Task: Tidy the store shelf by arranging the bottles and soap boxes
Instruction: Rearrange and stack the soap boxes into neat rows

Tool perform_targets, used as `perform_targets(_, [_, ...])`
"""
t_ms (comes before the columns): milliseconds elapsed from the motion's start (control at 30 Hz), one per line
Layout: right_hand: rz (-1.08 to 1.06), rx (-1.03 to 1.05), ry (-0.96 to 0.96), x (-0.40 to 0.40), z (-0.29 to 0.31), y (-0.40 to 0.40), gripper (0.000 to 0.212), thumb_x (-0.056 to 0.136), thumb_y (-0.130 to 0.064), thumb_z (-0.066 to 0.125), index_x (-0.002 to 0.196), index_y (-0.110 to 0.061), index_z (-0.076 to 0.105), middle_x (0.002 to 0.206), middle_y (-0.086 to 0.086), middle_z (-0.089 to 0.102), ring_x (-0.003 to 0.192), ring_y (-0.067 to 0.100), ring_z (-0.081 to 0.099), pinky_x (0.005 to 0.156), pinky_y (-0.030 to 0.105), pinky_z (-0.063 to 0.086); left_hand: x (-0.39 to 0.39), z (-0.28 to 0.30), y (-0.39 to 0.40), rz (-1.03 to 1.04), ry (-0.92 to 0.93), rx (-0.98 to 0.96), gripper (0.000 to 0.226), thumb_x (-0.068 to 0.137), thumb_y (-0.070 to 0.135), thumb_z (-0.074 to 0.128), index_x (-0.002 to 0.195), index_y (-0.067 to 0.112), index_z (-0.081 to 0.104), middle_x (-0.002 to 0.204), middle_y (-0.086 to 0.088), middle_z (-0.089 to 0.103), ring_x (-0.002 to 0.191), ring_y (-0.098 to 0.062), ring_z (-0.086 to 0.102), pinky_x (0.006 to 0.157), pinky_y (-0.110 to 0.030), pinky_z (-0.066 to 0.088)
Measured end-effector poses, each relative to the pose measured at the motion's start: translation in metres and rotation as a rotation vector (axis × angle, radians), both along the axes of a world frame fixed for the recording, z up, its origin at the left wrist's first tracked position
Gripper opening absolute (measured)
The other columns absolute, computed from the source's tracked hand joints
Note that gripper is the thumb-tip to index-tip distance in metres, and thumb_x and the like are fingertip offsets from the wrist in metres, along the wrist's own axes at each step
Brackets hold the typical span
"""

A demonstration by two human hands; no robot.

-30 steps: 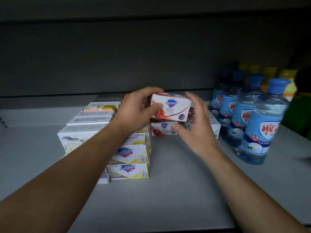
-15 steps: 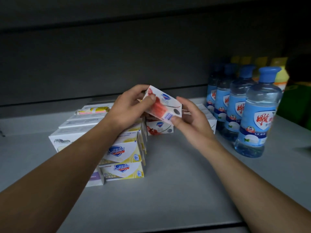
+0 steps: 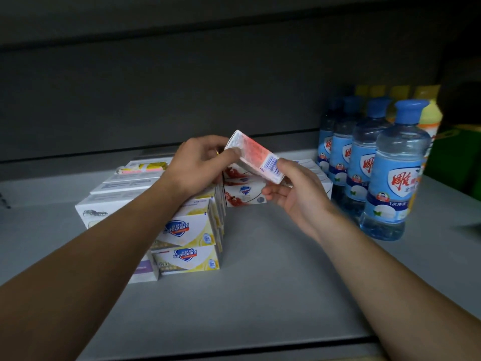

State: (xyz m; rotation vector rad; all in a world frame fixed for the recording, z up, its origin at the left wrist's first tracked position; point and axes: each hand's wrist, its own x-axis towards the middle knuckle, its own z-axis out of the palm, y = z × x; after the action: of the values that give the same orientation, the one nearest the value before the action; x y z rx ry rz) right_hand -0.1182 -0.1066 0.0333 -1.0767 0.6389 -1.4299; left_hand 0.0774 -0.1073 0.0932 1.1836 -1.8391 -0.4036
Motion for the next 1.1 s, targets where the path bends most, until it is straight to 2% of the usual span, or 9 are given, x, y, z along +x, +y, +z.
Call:
perform_targets(33, [-0.015,-0.050,0.016,-0.002,0.000,-0.001,0.018,0.093,-0.015,0.062,0.110,-0.015,0.066,0.093,0.010,0.072,0.071,0.019,0.070,0.062,0.028,0.057,0.000,0.000,0.000,-0.036,0.021,0.009,0.035,0.076,0.057,0.059,0.100,0.034,0.071,0.061,-0.002,0.065,0.052,-0.009,0.058,0.057,-0.030,0.046])
perform_targets(100, [-0.126,-0.213,0.204,-0.004,-0.001,-0.001,0.044,0.079,-0.015,0.071,0.119,-0.032,0.061,0.107,-0.002,0.072,0.090,0.018,0.072,0.074,0.031,0.059,0.001,-0.001,0.000,-0.066,0.070,0.015,0.039,0.078,0.058,0.058,0.109,0.036,0.068,0.078,-0.002,0.073,0.061,-0.006,0.063,0.061,-0.030,0.050])
perform_targets(167, [-0.189,-0.352,0.344,-0.002,-0.002,0.003,0.057,0.073,-0.016,0.073,0.118,-0.045,0.056,0.109,-0.009,0.072,0.095,0.014,0.072,0.077,0.030,0.059,0.001,-0.001,-0.001,-0.014,0.075,-0.017,0.042,0.080,0.061,0.055,0.113,0.036,0.064,0.083,0.004,0.074,0.063,-0.004,0.065,0.062,-0.031,0.053])
perform_targets(267, [-0.176,-0.418,0.323,0.001,-0.005,0.005,0.059,0.076,-0.011,0.071,0.122,-0.043,0.053,0.118,-0.004,0.070,0.099,0.013,0.071,0.078,0.025,0.057,0.003,0.000,-0.002,-0.017,0.078,-0.053,0.037,0.083,0.048,0.061,0.115,0.029,0.063,0.084,0.004,0.075,0.064,-0.005,0.066,0.061,-0.034,0.052])
perform_targets(400, [-0.298,-0.418,0.403,0.002,-0.006,0.001,0.060,0.080,-0.014,0.068,0.132,-0.037,0.049,0.117,-0.032,0.060,0.097,0.004,0.069,0.069,0.017,0.055,0.004,0.001,0.001,-0.027,-0.027,-0.123,0.034,0.085,0.034,0.069,0.119,0.029,0.062,0.097,0.009,0.074,0.089,-0.013,0.069,0.077,-0.040,0.058])
perform_targets(533, [-0.475,-0.488,0.606,-0.002,-0.012,-0.005,0.062,0.082,-0.008,0.073,0.135,-0.030,0.051,0.123,-0.006,0.058,0.107,0.012,0.064,0.083,0.033,0.058,-0.001,0.002,0.005,-0.033,-0.086,-0.173,0.040,0.081,0.021,0.077,0.116,0.027,0.060,0.102,0.011,0.070,0.096,-0.006,0.066,0.082,-0.033,0.058])
perform_targets(633, [-0.545,-0.542,0.682,-0.010,-0.011,-0.008,0.058,0.083,-0.011,0.073,0.132,-0.031,0.051,0.122,-0.007,0.059,0.110,0.011,0.061,0.085,0.039,0.058,-0.005,0.003,0.010,-0.028,-0.128,-0.253,0.043,0.076,0.020,0.081,0.113,0.028,0.060,0.103,0.014,0.068,0.098,-0.002,0.065,0.084,-0.027,0.056])
perform_targets(867, [-0.537,-0.577,0.715,-0.014,-0.008,-0.006,0.053,0.080,-0.015,0.076,0.129,-0.024,0.058,0.120,-0.004,0.066,0.111,0.015,0.062,0.089,0.044,0.055,-0.003,0.004,0.013,0.015,-0.205,-0.343,0.044,0.071,0.022,0.084,0.109,0.020,0.062,0.102,0.009,0.070,0.093,-0.006,0.067,0.084,-0.027,0.055])
perform_targets(1100, [-0.551,-0.596,0.747,-0.016,-0.006,-0.007,0.048,0.085,-0.014,0.074,0.131,-0.019,0.060,0.121,-0.002,0.066,0.110,0.014,0.062,0.088,0.040,0.056,-0.002,0.002,0.010,0.016,-0.209,-0.256,0.051,0.072,0.029,0.083,0.117,0.031,0.058,0.105,0.023,0.064,0.102,0.005,0.062,0.084,-0.014,0.052])
